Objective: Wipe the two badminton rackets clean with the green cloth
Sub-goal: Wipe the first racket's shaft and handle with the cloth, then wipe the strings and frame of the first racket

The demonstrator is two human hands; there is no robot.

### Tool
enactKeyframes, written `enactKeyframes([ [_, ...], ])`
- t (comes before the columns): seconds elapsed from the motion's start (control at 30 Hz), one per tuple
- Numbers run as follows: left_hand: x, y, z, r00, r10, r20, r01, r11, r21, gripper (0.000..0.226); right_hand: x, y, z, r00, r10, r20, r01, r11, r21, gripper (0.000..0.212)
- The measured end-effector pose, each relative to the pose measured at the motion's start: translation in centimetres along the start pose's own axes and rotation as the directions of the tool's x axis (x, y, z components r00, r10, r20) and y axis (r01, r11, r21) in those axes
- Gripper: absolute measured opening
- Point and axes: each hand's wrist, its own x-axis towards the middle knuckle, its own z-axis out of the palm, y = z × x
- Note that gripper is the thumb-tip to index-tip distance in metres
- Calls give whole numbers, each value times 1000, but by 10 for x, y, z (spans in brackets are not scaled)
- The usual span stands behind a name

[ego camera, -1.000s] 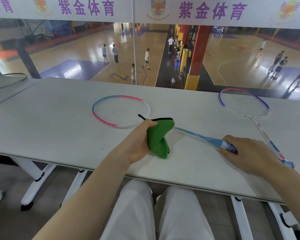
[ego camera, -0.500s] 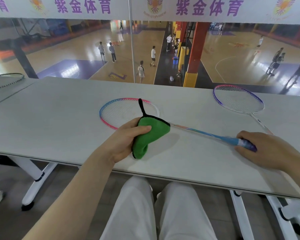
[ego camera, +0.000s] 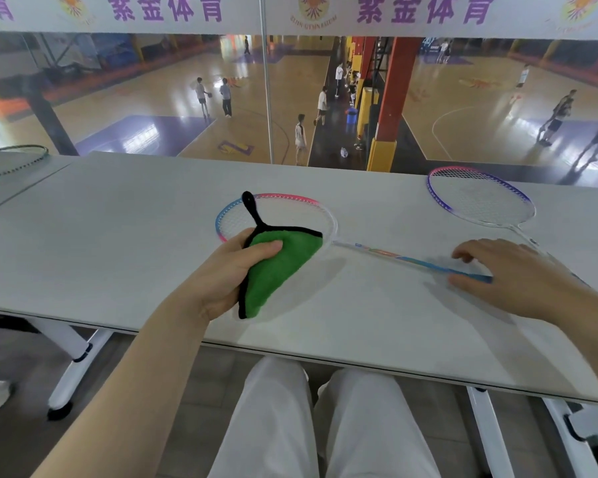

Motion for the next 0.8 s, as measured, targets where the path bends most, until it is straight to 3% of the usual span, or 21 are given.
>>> enactKeyframes([
  [0.1, 6, 3, -6, 997, 19, -76, -22, 999, -31, 31, 23, -37, 12, 997, -47, -58, 56, 986, 155, 28],
  [0.23, 23, 7, -18, 966, 100, -240, -100, 995, 13, 31, 56, -79, 33, 999, -34, -34, 42, 962, 271, 27],
  [0.33, 38, 11, -20, 905, 215, -368, -122, 958, 260, 25, 79, -106, 41, 998, -20, -53, 37, 943, 330, 28],
  [0.4, 47, 13, -15, 858, 335, -390, -119, 867, 483, 22, 91, -118, 44, 997, -9, -72, 34, 933, 358, 30],
  [0.53, 69, 17, 4, 825, 519, -224, -144, 577, 804, 24, 104, -130, 48, 1000, -10, -29, 21, 923, 385, 38],
  [0.7, 111, 13, 32, 863, 499, 75, -240, 276, 931, 17, 105, -138, 65, 989, -7, -145, 38, 976, 215, 37],
  [0.8, 134, 6, 44, 896, 422, 142, -208, 115, 971, 21, 107, -138, 68, 989, 1, -147, 25, 984, 177, 37],
])
